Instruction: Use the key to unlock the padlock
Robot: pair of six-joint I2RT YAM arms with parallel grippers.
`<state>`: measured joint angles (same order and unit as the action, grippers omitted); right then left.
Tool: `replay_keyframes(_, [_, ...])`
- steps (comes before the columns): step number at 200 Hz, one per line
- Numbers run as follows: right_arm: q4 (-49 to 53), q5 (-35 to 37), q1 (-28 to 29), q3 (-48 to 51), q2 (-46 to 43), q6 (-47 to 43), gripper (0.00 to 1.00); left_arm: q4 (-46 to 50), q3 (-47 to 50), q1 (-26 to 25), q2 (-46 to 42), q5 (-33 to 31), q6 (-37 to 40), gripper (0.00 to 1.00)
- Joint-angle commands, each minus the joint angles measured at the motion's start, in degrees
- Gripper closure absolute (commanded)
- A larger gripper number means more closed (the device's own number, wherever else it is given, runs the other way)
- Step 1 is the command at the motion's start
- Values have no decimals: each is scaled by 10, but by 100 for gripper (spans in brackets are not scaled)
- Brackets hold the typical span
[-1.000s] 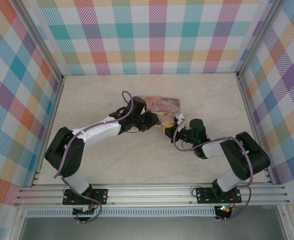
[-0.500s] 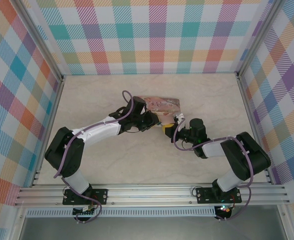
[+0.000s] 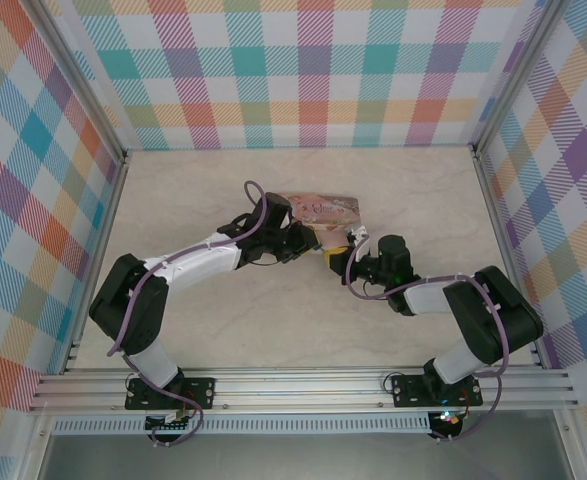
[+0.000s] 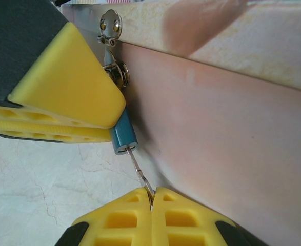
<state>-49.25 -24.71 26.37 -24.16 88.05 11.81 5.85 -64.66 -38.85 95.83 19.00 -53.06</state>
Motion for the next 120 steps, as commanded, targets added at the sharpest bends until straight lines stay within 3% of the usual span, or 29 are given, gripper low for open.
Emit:
replay_keyframes(1, [-41, -12, 4, -30, -29, -7, 98, -8, -9, -9, 0, 51, 12, 92])
replay_keyframes(120, [-53, -42, 5, -61, 5, 9, 98, -19, -5, -9, -2, 51, 3, 92])
